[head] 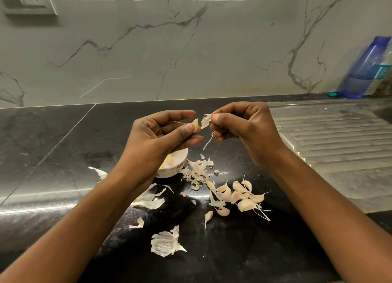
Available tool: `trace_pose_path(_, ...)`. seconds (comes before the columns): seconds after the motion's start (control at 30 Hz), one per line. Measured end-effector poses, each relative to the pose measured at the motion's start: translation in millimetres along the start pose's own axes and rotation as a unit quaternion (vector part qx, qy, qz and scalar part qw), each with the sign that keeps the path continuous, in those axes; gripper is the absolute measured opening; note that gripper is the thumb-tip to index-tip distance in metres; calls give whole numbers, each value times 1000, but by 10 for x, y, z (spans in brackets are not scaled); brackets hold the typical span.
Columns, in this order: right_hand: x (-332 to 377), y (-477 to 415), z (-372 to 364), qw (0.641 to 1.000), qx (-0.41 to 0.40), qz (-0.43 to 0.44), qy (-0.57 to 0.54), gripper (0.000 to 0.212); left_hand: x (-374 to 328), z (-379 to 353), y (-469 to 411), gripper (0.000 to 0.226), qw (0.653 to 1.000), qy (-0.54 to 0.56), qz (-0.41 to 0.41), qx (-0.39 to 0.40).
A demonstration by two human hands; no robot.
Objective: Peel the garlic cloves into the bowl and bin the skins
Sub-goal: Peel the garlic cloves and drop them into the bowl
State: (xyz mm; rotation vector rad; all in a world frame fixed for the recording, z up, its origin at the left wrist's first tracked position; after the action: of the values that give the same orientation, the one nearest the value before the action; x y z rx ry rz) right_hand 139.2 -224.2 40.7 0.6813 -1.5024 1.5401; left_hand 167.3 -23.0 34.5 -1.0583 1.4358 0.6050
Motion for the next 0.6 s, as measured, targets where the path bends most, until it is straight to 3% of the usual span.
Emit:
trace_pose_path(0.27, -37, -9, 20, 998, 37, -10, 47, 10, 45, 102, -57, 32, 999, 29, 23, -34)
trace_pose_path(0.53, -143, 2, -17, 986, 113, -58, 105, 10, 42, 263, -112, 21, 997, -30, 29, -57)
trace_pose_path(0.6, -200, 18, -50, 976, 147, -78, 142, 12, -5, 299, -114, 20, 993, -111, 9, -43)
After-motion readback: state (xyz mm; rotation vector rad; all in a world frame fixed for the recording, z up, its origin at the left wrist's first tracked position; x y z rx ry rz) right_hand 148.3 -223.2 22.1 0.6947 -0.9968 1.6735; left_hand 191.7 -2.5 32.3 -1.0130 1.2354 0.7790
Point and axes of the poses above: each hand's wrist, its own y-axis away from the middle knuckle, its own z-axis out of the back of the hand, x = y × z, the point moved 6 cm from there along -y, towards the middle knuckle, and after that the axes turned 2 degrees about z, right-handed, at the moved point
